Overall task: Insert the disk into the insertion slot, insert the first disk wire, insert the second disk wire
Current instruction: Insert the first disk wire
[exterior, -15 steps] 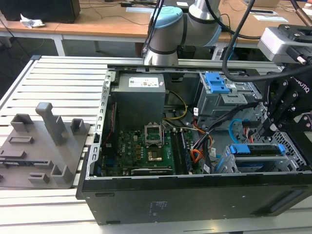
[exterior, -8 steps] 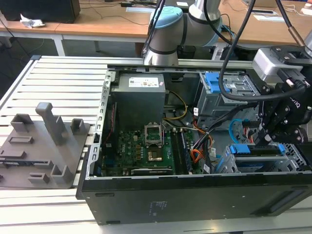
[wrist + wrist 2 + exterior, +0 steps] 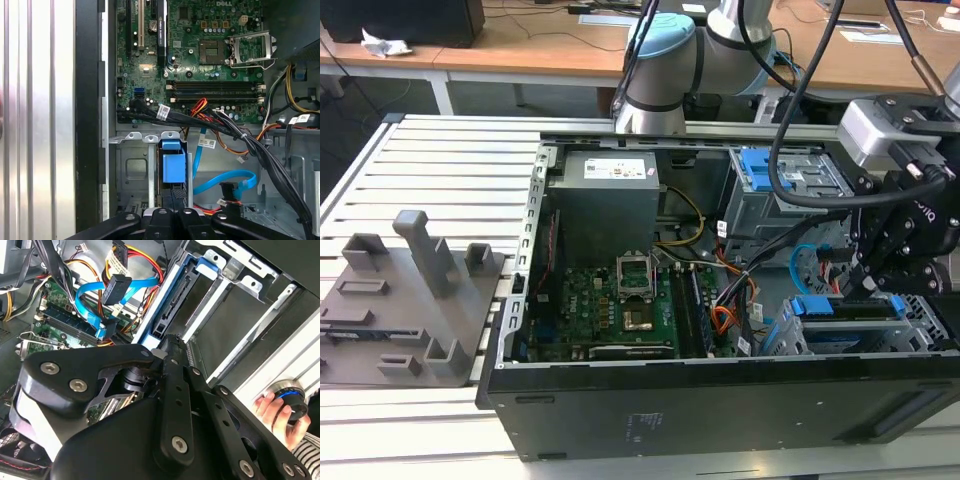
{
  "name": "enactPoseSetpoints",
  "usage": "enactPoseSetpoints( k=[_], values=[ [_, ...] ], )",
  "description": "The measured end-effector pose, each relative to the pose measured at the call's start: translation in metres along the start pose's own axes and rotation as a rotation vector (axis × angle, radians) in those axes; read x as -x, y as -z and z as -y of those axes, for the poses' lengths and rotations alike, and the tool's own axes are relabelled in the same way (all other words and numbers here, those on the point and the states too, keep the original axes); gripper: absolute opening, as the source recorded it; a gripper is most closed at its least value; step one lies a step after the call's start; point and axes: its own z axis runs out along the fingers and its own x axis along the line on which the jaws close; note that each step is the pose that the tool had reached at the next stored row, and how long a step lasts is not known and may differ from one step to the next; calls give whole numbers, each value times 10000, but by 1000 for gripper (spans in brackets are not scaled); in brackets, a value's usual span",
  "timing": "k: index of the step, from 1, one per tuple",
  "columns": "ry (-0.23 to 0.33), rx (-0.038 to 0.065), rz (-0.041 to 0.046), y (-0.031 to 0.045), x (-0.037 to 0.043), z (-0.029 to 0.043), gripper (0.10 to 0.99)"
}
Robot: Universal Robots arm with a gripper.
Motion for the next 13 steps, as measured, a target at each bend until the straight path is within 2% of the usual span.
enactPoseSetpoints(
  k=[4,7,8,10,12,13],
  values=[
    [1,0,0,-2,0,1,114],
    [0,0,1,-3,0,1,302],
    [2,0,2,-6,1,24,302],
    [0,13,-8,0,13,154,302],
    [0,15,-12,2,40,180,302],
    [-5,14,-71,18,59,178,302]
  ],
)
